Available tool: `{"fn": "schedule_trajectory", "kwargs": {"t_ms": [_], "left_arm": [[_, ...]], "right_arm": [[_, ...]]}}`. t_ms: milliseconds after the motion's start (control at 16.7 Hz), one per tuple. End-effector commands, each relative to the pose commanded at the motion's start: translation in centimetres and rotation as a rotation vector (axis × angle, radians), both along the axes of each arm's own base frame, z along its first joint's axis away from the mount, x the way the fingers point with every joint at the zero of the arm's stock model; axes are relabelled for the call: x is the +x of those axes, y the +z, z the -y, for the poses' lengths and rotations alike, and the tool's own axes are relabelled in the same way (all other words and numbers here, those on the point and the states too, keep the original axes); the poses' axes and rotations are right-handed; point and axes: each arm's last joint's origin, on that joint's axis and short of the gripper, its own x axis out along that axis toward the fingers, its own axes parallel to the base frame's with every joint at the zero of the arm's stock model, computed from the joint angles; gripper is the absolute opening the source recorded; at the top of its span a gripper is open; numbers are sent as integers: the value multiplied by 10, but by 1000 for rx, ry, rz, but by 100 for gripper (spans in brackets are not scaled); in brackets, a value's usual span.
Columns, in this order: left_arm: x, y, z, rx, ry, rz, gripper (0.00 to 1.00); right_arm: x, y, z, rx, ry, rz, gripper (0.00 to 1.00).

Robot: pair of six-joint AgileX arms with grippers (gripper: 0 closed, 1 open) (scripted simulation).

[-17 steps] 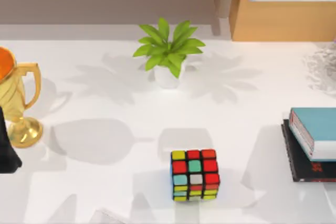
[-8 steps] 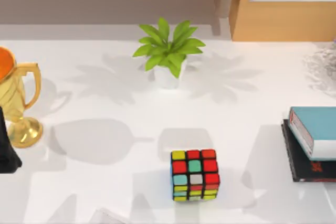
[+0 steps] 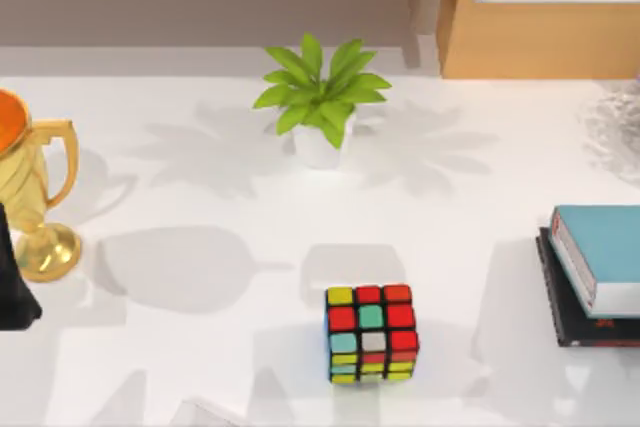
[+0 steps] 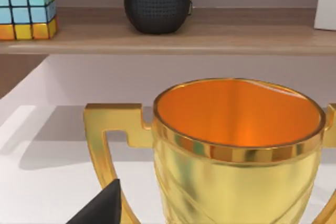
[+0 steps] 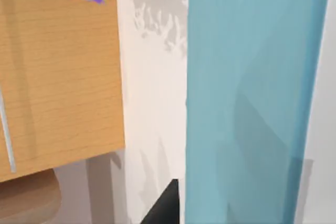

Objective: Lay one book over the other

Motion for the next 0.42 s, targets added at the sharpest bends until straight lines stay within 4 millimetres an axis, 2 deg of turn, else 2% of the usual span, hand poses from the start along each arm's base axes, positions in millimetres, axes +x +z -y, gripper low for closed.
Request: {"fn": "schedule_trajectory", "kwargs": {"t_ms": [60, 120, 420], "left_arm": [[0, 0, 0, 0, 0, 0, 100], [0, 0, 0, 0, 0, 0, 100], [0, 0, 0, 0, 0, 0, 100]], "right_arm": [[0, 0, 0, 0, 0, 0, 98], [0, 0, 0, 0, 0, 0, 100], [0, 0, 0, 0, 0, 0, 100]]}}
